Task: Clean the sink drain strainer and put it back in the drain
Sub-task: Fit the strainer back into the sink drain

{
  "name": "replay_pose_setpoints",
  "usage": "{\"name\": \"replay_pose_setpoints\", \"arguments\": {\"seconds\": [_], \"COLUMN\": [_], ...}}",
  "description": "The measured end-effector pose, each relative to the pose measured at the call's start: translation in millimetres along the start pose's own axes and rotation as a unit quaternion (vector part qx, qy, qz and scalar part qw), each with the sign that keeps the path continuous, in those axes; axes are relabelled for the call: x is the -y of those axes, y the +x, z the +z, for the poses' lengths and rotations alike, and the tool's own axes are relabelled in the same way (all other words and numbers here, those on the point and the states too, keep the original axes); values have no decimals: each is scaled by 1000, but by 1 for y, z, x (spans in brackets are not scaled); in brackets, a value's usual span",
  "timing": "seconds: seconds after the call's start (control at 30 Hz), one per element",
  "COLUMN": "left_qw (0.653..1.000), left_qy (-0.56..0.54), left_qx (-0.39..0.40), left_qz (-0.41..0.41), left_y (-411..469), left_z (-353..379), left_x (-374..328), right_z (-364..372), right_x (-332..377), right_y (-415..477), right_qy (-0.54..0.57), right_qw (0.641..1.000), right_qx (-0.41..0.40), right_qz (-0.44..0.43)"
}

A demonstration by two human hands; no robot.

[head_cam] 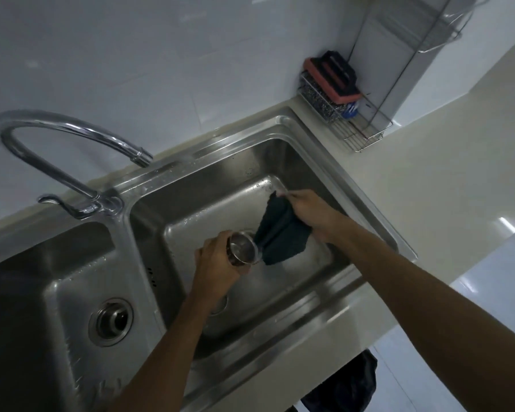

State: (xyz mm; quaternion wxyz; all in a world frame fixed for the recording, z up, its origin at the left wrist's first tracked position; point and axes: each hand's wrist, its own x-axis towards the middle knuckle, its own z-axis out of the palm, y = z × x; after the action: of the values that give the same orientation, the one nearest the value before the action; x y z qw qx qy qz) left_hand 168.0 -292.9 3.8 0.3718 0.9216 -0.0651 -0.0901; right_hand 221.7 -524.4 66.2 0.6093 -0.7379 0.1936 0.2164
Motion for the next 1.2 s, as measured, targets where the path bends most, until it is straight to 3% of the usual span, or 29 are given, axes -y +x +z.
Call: {"name": "replay_pose_setpoints", "arguments": {"seconds": [0.07,0.13,0.27,0.33,0.47,0.6,0.73,0.8,0.87,0.93,1.03,1.13,1.2], "left_qw": [997,993,987,983,986,976,971,967,960,953,949,942,940], "left_qy": [-38,-59,-37,-14,78,178,205,210,226,252,258,272,278], "left_qx": [19,54,120,149,138,119,120,137,155,162,171,183,187], "left_qz": [-61,-84,-103,-103,-60,-22,-32,-43,-53,-56,-62,-65,-64], "left_y": [-4,-6,-1,6,15,18,20,22,23,23,23,23,23], "left_z": [17,36,67,80,95,99,107,110,113,115,116,116,114], "left_x": [-1,-4,-1,5,14,19,18,17,17,19,22,26,31], "right_z": [-56,-111,-188,-207,-206,-194,-189,-171,-140,-99,-36,11,30], "right_x": [13,20,1,-17,-55,-68,-62,-52,-39,-29,-31,-43,-56], "right_y": [-2,-7,-17,-12,-3,-1,-7,-12,-20,-28,-33,-27,-18], "right_qy": [-28,-94,-222,-283,-451,-475,-480,-482,-484,-498,-515,-528,-563], "right_qw": [987,951,872,870,858,841,839,821,789,761,753,782,782], "right_qx": [-150,-283,-427,-397,-245,-260,-256,-306,-374,-375,-268,-158,-102], "right_qz": [-48,-81,-96,-71,3,-3,9,7,-59,-179,-310,-290,-245]}}
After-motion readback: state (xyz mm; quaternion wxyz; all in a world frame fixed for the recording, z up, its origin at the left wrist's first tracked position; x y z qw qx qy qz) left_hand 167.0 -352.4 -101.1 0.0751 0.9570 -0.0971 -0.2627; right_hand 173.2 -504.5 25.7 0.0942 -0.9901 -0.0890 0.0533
